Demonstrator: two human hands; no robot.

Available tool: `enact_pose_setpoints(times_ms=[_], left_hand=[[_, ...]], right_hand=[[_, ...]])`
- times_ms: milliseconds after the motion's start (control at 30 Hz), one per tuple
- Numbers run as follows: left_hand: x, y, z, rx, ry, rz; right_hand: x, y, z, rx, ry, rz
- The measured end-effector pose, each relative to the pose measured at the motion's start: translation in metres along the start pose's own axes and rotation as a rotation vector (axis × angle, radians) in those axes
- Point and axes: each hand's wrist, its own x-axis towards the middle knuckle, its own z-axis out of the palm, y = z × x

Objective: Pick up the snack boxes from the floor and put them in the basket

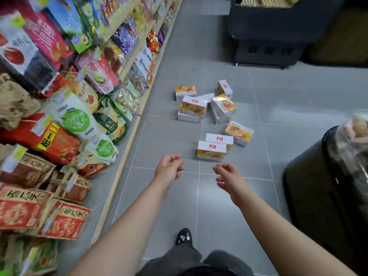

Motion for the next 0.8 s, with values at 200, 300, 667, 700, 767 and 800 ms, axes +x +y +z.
enact_pose_setpoints(times_ms=[200,300,667,700,767,800], left_hand=[[0.066,0.036,0.048,0.09,-0.091,-0.02],[0.101,0.038,0.069,0.119,-0.112,-0.072],[0.273,0.045,0.154,0.183,0.0,-0.242],[0.292,0.041,0.163,0.206,0.0,-0.244],[0.321,0.031,0.177,0.254,-0.01,-0.228],[0.34,0.023,0.182,0.282,-0.017,-0.23]], right_hand=[[0.058,-0.019,-0.025,0.083,0.139,0.059],[0.095,-0.03,-0.041,0.093,0.201,0.091],[0.295,-0.084,-0.099,-0.04,0.151,0.219],[0.316,-0.082,-0.102,-0.058,0.143,0.237],[0.351,-0.074,-0.105,-0.084,0.126,0.267],[0.372,-0.067,-0.106,-0.095,0.117,0.281]])
